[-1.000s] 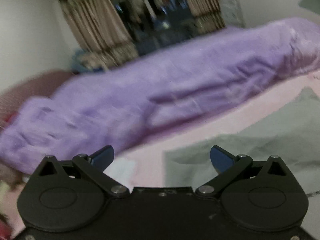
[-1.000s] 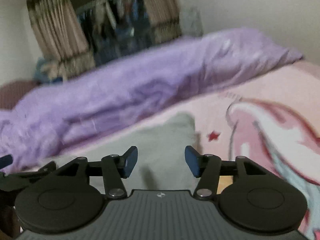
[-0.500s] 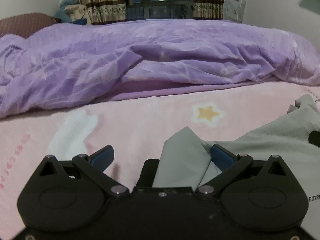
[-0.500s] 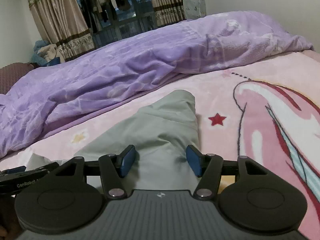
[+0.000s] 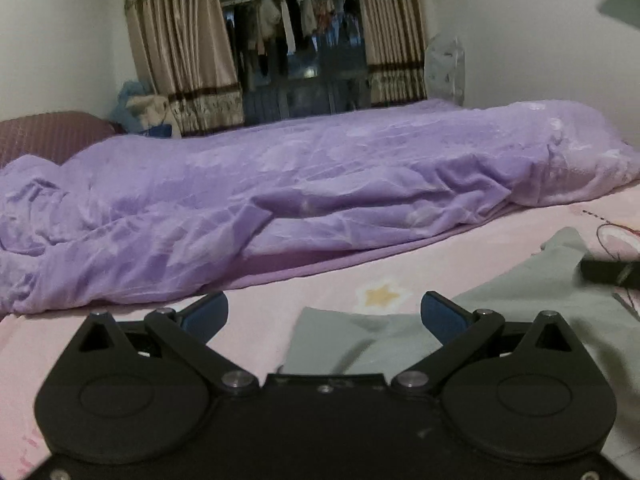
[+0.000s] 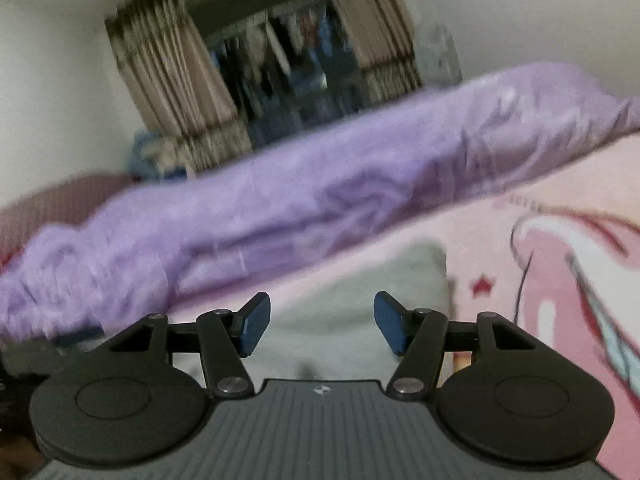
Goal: Fold large clothes
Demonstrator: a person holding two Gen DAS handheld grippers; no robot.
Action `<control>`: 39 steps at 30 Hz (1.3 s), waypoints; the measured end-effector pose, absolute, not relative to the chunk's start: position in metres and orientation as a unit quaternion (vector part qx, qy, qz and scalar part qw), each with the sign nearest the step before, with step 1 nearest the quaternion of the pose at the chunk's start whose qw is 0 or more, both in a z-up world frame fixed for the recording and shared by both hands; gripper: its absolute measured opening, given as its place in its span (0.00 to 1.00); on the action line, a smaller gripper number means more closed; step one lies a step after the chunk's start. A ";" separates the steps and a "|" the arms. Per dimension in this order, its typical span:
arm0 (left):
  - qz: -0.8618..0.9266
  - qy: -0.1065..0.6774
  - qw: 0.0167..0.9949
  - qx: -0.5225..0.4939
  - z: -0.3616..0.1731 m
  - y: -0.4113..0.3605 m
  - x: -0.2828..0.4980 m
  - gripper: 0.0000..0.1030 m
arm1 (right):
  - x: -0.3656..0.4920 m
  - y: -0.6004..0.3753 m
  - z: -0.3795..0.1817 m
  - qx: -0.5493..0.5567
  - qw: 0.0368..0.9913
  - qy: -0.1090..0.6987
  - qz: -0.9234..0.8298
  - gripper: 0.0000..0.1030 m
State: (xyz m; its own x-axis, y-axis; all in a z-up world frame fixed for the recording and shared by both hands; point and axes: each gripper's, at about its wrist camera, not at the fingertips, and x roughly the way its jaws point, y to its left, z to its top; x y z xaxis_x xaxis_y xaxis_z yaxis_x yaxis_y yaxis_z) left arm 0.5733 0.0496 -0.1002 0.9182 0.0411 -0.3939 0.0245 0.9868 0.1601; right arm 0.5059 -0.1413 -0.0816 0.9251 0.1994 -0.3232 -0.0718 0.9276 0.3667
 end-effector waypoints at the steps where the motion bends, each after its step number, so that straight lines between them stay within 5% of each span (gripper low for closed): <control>1: 0.002 0.222 0.972 0.081 -0.109 0.049 0.580 1.00 | 0.516 -0.139 -0.091 0.178 0.959 0.210 0.069 0.68; 4: -0.008 0.302 0.952 0.052 -0.130 0.056 0.606 1.00 | 0.528 -0.138 -0.099 0.180 0.952 0.235 0.074 0.68; 13: 0.023 0.287 0.957 0.041 -0.127 0.058 0.603 1.00 | 0.519 -0.126 -0.092 0.144 0.961 0.219 0.090 0.68; 16: 0.033 0.349 0.937 0.002 -0.123 0.072 0.603 1.00 | 0.515 -0.135 -0.093 0.166 0.956 0.221 0.102 0.67; 19: 0.015 0.342 0.939 -0.042 -0.093 0.097 0.561 1.00 | 0.494 -0.145 -0.087 0.177 0.950 0.221 0.132 0.67; 24: 0.056 0.314 0.945 0.077 -0.067 0.102 0.485 1.00 | 0.430 -0.145 -0.078 0.147 0.947 0.253 0.132 0.72; 36: 0.025 0.417 0.909 0.011 -0.131 0.137 0.392 1.00 | 0.317 -0.136 -0.093 0.090 0.925 0.350 0.115 0.77; 37: 0.020 0.410 0.912 -0.001 -0.135 0.138 0.387 0.98 | 0.314 -0.131 -0.099 0.073 0.924 0.361 0.106 0.78; 39: -0.012 0.410 0.911 -0.039 -0.137 0.140 0.384 0.70 | 0.310 -0.128 -0.109 0.076 0.922 0.368 0.098 0.84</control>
